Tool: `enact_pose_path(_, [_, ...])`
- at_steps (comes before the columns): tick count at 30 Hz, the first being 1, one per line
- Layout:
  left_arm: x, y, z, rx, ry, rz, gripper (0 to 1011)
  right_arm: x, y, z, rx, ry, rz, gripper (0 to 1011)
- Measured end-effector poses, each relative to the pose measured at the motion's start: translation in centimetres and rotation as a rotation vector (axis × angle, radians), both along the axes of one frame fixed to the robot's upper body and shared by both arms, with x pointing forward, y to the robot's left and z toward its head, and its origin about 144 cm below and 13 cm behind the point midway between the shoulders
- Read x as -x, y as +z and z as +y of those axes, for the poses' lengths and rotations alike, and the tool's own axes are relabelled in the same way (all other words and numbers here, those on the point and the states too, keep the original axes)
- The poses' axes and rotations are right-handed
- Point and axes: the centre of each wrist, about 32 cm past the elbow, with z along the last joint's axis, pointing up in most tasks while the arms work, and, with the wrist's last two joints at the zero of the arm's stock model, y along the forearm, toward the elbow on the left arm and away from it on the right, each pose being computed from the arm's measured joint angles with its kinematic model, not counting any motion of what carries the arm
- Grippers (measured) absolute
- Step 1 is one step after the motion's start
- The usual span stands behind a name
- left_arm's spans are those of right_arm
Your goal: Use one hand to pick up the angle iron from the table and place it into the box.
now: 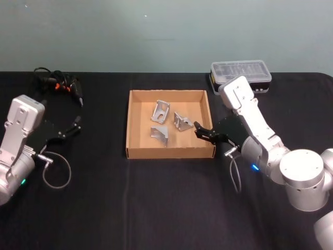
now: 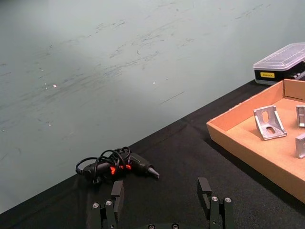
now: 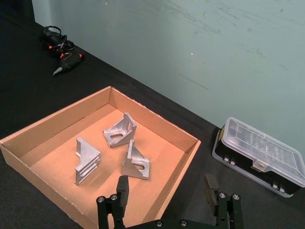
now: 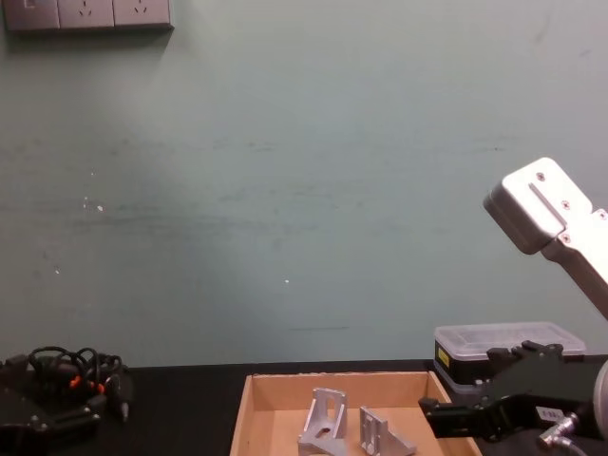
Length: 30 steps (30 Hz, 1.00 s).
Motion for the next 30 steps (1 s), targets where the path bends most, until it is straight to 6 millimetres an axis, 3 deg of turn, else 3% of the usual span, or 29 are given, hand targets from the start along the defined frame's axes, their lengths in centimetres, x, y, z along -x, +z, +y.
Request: enact_pose_path(30, [0.00,0.00,0.00,0.000,0.000,0.000,1011,-0.04,0.04,0.00,-0.002,0.003,0.002,1002])
